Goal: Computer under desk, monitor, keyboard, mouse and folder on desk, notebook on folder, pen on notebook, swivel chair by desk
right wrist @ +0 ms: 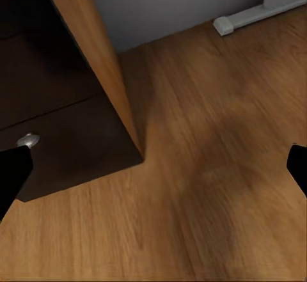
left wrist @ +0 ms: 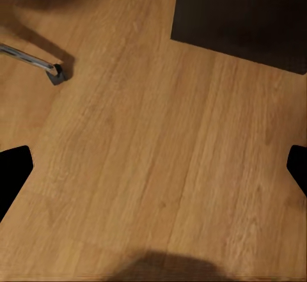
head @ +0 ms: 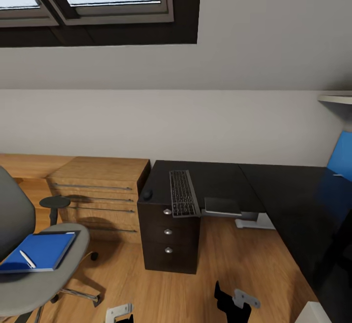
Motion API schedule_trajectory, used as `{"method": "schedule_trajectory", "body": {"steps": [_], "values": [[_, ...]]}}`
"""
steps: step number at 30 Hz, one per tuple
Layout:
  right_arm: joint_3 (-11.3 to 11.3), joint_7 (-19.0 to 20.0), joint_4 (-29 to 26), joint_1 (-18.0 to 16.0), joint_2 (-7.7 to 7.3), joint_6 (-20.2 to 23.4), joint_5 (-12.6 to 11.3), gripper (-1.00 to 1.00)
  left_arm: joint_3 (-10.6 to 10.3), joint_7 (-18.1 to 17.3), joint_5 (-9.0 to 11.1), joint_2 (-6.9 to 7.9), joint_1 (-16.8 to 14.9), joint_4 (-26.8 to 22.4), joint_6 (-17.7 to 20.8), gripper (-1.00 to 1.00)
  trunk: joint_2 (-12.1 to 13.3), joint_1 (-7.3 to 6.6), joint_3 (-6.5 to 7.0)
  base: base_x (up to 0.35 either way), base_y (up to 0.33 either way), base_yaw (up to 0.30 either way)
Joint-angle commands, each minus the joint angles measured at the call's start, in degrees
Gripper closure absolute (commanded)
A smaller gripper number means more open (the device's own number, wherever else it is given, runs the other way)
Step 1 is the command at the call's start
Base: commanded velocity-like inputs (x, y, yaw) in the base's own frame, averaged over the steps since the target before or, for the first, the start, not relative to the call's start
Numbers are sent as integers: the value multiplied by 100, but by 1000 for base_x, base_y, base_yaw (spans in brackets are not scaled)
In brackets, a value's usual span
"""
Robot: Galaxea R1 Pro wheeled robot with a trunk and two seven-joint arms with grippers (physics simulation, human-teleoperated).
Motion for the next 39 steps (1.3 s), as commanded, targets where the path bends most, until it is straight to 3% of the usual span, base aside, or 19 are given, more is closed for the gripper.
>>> {"method": "schedule_trajectory", "body": {"steps": [1, 14, 20, 39], "values": [[-38, -5, 27, -4, 4, -17, 38, -100, -43, 42, 58, 5, -5, 37, -36, -100, 38, -23, 12, 0, 0, 0], [175, 2, 142, -4, 52, -51, 115, -100, -34, 33, 72, 2, -5, 188, -88, -100, 559, -308, 246, 0, 0, 0], [172, 0, 139, -4, 57, -59, 239, -100, -29, 33, 72, 4, -5, 191, -89, -100, 800, -440, 354, 0, 0, 0], [170, -14, 139, -4, 63, -62, 277, -100, -10, 61, 67, 5, -5, 388, -89, -100, 1562, -857, 695, 0, 0, 0]]}}
